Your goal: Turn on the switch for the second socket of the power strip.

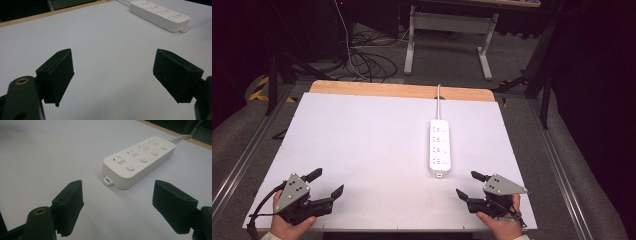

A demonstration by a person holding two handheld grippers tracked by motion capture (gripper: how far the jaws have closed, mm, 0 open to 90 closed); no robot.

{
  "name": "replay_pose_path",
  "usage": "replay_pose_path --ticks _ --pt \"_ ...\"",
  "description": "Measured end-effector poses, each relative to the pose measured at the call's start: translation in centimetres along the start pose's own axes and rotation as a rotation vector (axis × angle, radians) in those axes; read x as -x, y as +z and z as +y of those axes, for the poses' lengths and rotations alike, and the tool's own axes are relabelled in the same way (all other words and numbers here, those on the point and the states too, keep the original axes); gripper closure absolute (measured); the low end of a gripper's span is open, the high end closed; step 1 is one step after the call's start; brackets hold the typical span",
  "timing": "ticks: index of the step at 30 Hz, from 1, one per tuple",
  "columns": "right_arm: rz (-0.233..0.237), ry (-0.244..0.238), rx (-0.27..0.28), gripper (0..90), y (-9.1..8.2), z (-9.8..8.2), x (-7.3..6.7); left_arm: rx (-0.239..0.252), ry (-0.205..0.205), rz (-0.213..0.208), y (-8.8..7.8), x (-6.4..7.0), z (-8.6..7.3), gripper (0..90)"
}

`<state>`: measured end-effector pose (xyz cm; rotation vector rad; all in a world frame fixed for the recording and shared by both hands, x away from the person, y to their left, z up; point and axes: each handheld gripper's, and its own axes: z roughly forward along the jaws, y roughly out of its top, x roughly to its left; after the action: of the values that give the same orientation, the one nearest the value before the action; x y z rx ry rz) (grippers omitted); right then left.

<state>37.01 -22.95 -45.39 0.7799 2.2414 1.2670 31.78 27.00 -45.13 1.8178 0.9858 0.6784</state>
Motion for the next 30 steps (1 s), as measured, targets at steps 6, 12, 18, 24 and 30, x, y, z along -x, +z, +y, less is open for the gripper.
replay_pose_path --ticks 6,12,18,24,30 --pt "0.005 -0.003 -0.011 26.5 -0.1 0.8 0.2 -0.001 0.000 0.008 0.0 0.1 0.0 17.4" --pt "0.010 0.014 -0.030 28.0 0.2 2.2 0.7 -0.001 -0.003 0.009 -0.1 0.1 0.0 17.4" --pt "0.014 -0.005 -0.026 28.4 0.7 3.5 1.0 0.003 -0.009 0.011 -0.1 0.1 0.0 17.3" --pt "0.014 -0.013 -0.033 28.4 1.0 4.6 1.1 0.000 -0.006 0.014 -0.1 0.1 0.0 17.3" --pt "0.011 -0.033 -0.035 28.4 1.3 5.8 1.2 -0.009 0.003 0.023 -0.1 0.1 0.0 17.3"
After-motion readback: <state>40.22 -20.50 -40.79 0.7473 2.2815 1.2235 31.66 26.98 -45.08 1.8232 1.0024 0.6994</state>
